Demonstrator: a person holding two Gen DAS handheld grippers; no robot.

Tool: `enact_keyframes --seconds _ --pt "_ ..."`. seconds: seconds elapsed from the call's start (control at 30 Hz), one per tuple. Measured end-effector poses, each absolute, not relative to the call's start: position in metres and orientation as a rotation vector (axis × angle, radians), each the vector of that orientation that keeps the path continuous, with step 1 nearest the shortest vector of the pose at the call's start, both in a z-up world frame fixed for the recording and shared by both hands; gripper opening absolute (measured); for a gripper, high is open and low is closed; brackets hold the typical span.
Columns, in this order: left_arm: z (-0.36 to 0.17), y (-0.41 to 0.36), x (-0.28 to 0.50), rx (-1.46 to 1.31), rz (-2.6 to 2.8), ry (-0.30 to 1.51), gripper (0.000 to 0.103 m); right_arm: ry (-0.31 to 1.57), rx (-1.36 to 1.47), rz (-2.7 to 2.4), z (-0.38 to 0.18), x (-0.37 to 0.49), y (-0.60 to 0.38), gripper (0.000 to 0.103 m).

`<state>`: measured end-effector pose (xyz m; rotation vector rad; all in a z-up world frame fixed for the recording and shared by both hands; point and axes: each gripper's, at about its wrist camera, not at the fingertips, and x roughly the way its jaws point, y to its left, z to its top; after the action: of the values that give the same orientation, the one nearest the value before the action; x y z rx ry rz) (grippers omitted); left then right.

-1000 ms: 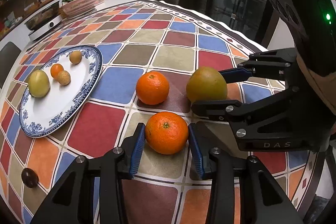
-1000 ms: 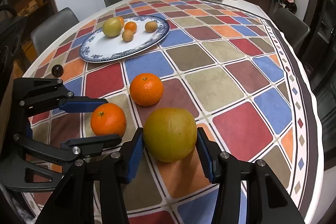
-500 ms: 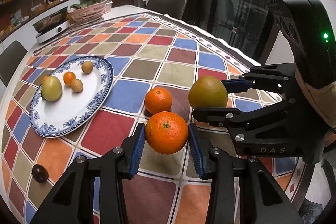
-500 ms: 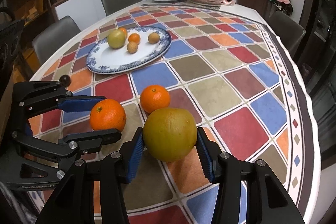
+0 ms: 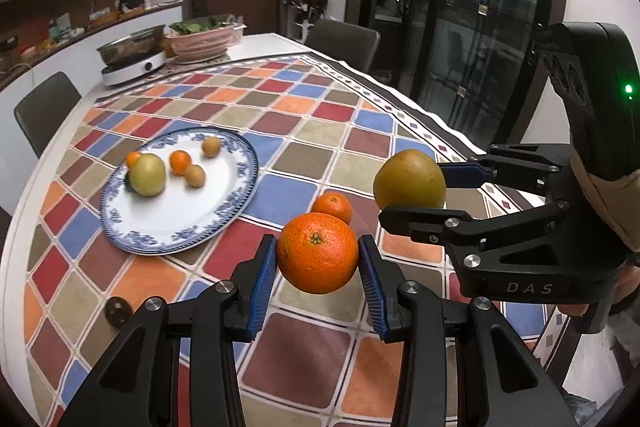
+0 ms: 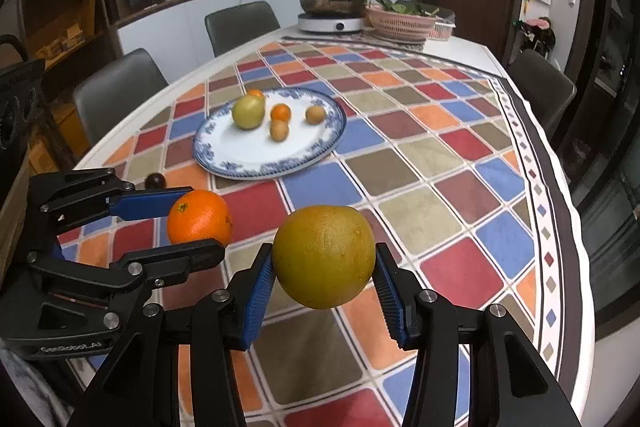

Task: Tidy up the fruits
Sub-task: 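Carry the tangerine with the left tool onto the plate while the right tool carries the grapefruit there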

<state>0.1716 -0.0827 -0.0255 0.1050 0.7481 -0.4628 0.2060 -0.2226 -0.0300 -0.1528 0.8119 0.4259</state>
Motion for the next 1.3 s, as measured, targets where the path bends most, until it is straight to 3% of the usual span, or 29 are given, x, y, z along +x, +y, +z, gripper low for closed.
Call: enact_keyframes --seconds 0.67,1.3 --pt "-0.001 -0.021 0.164 0.018 -0.346 0.694 0.040 0.745 -0.114 0.477 0.002 0.210 -0.172 0.049" --pt "0.014 0.011 0.207 0.020 -0.276 0.665 0.040 0.737 -0.120 0.511 0.018 0.256 -0.136 0.049"
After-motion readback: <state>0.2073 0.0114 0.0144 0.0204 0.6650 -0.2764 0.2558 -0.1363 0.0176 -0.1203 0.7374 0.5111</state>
